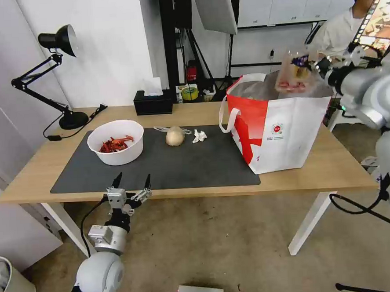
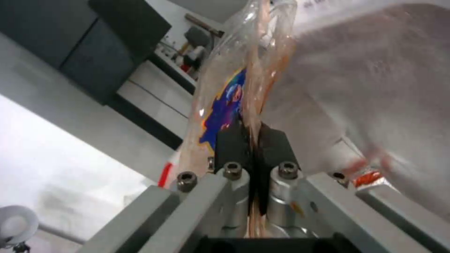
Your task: Pick up the trash from the table and place it into the takeout bag.
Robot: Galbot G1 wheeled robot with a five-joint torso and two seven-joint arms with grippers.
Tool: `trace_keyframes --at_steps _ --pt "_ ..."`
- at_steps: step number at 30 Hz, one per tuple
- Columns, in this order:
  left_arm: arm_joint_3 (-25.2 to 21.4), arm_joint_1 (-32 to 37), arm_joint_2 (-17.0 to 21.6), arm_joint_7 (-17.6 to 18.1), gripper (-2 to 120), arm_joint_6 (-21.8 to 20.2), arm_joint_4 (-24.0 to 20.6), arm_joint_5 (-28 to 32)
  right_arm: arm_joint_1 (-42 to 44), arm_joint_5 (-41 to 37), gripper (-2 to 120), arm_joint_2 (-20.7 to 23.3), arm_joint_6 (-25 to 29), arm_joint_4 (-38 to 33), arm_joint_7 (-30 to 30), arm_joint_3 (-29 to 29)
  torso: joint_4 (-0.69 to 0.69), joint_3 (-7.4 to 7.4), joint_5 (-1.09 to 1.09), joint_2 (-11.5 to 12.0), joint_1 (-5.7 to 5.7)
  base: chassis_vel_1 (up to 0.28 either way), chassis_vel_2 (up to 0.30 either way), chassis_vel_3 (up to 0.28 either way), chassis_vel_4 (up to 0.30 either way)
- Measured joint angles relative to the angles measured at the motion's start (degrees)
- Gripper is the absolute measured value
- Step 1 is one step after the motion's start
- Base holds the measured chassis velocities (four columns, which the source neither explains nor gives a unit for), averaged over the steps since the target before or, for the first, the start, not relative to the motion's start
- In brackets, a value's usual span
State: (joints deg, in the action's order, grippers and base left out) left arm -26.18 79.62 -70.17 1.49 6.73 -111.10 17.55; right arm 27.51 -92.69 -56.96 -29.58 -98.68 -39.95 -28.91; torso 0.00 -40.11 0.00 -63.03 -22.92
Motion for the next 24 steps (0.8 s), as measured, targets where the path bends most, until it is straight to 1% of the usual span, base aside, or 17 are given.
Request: trace_keyframes --at_steps 3,4,7,13,15,16,19,20,23,24 --pt "-0.2 0.4 -0.1 0.0 100 0.0 -0.1 -0.2 -0.9 0.6 0 -2.5 0.2 0.9 -0.6 1.9 0.0 0.0 -0.02 0.0 0.0 0.0 0.0 0.0 0.0" --pt "-0.2 0.4 -0.1 0.0 100 0.0 -0.1 -0.2 -0.9 0.6 0 -2.5 0.2 0.9 -0.6 1.9 0.0 0.0 -0.02 0.0 0.0 0.0 0.0 0.0 0.0" --pt "-0.2 0.4 -0.5 0.0 100 0.0 -0.1 -0.3 -1.7 1.4 0 -4.2 0.2 1.2 -1.1 3.7 0.03 0.0 -0.01 0.0 0.0 0.0 0.0 0.0 0.0" --pt "-0.1 0.4 -1.1 0.0 100 0.0 0.1 -0.9 -2.3 0.9 0 -4.8 -0.4 0.0 -1.8 4.0 0.0 0.0 -0.02 0.0 0.0 0.0 0.0 0.0 0.0" --pt "0.0 0.4 -1.3 -0.1 100 0.0 0.3 -1.1 -2.3 0.4 11 -4.6 -0.6 -0.6 -2.0 4.1 0.0 0.0 0.0 0.0 0.0 0.0 0.0 0.0 0.0" --pt "0.0 0.4 -1.3 -0.1 100 0.0 0.3 -1.1 -2.3 0.4 11 -4.6 -0.6 -0.6 -2.0 4.1 0.0 0.0 0.0 0.0 0.0 0.0 0.0 0.0 0.0" --pt "0.2 0.3 -1.5 -0.1 100 0.0 0.5 -1.3 -2.3 -0.4 25 -4.5 -0.8 -1.5 -2.4 4.0 0.0 0.0 0.0 0.0 0.0 0.0 0.0 0.0 0.0" --pt "0.2 0.3 -1.5 -0.1 100 0.0 0.5 -1.3 -2.3 -0.4 25 -4.5 -0.8 -1.5 -2.4 4.0 0.0 0.0 0.0 0.0 0.0 0.0 0.0 0.0 0.0" --pt "0.2 0.2 -1.5 -0.1 100 0.0 0.5 -1.4 -2.2 -1.2 38 -4.2 -1.0 -2.3 -3.0 3.9 0.0 0.0 -0.01 0.0 0.0 0.0 0.0 0.0 0.0" --pt "0.2 0.2 -1.5 -0.1 100 0.0 0.5 -1.4 -2.2 -1.2 38 -4.2 -1.0 -2.3 -3.0 3.9 0.0 0.0 -0.01 0.0 0.0 0.0 0.0 0.0 0.0"
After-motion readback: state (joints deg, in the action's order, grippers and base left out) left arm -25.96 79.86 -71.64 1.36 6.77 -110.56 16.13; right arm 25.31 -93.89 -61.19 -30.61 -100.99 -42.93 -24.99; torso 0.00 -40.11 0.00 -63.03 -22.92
